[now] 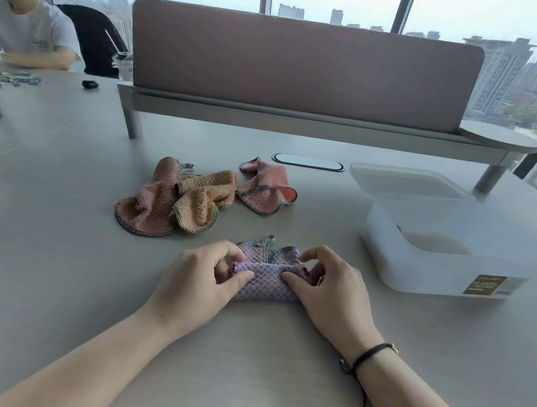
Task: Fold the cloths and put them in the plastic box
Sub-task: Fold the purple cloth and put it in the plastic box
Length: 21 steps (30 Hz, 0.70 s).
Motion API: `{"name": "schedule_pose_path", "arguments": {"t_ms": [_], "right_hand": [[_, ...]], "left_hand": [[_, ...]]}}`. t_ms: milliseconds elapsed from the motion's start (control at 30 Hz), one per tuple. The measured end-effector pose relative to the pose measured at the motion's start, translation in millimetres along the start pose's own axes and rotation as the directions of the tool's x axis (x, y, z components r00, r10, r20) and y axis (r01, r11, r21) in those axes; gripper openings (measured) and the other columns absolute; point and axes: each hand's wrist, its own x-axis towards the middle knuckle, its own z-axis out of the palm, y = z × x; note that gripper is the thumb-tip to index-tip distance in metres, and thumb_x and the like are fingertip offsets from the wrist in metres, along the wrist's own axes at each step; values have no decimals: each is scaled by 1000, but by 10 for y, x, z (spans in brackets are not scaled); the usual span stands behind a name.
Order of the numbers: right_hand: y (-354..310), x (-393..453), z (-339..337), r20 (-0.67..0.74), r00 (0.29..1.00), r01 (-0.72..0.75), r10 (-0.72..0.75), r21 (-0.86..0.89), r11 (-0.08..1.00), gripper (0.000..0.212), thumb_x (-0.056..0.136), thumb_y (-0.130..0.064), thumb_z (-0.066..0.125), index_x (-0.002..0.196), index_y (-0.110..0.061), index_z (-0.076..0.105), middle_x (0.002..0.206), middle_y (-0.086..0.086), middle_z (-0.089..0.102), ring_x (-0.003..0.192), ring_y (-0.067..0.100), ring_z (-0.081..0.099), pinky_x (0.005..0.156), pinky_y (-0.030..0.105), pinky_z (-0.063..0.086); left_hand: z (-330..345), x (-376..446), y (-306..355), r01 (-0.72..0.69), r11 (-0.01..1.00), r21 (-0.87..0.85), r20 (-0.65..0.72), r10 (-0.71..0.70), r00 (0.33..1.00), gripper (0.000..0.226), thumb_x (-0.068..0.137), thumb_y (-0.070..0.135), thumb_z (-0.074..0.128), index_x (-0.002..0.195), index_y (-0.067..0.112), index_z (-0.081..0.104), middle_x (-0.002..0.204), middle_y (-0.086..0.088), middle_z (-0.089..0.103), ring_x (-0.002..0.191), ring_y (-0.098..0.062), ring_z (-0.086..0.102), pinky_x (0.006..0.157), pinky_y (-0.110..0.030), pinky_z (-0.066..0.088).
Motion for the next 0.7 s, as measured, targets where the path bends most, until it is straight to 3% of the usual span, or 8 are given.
{"name": "schedule_pose_path", "arguments": {"t_ms": [67,167,233,267,333,433,567,700], "right_hand": [[6,-7,0,-23,999,40,-40,2,999,28,71,-46,78,91,-33,63,79,-11,53,73,11,54,65,31,46],[20,-28,-9,-45,991,126,-123,52,991,16,74,-36,77,87,-33,67,92,-14,52,78,8,54,73,32,50],[48,-52,-38,-33,973,229,-228,17,973,14,77,-44,71,88,-35,71,101,-18,59,90,9,58,81,32,50],[67,-68,-61,14,963,268,-268,-29,963,25,78,-55,65,94,-37,72,106,-20,62,97,9,58,86,33,49],[116,-95,-112,167,946,299,-278,-120,947,50,77,-73,52,111,-40,69,116,-25,62,112,6,53,96,32,42],[150,-130,-169,273,925,322,-266,-188,928,65,73,-81,49,128,-45,58,131,-30,54,125,0,42,102,28,32],[118,-172,-164,286,920,336,-268,-221,916,66,75,-77,48,132,-44,53,137,-28,47,128,4,39,105,27,29],[115,-182,-140,223,928,361,-299,-335,870,51,84,-64,46,128,-39,59,136,-17,44,127,14,38,104,33,34]], "left_hand": [[-11,3,0,-101,995,17,-13,101,995,15,78,39,78,88,31,70,67,11,58,66,-4,57,64,-21,47],[-32,-31,-12,-232,972,30,71,230,971,28,81,49,68,99,29,76,97,14,61,90,-3,61,84,-19,48],[-39,-62,-39,-290,950,116,167,269,949,41,80,58,65,107,30,74,112,14,61,107,-8,59,93,-26,48],[-44,-70,-52,-303,940,155,200,270,942,46,78,62,64,110,30,73,116,14,60,111,-9,58,96,-28,47],[-63,-69,-62,-301,935,186,211,261,942,50,76,64,63,113,31,71,119,14,60,115,-9,56,98,-26,45],[-83,-57,-56,-299,941,157,201,266,943,43,76,56,63,110,30,70,123,12,59,119,-9,53,102,-26,43],[-67,-28,-86,-286,956,61,258,262,930,37,74,35,54,108,27,65,138,12,56,129,-5,49,109,-27,38],[-49,72,-83,-308,948,84,317,268,910,46,79,46,54,121,27,62,130,12,63,123,-5,55,106,-28,42]]}}
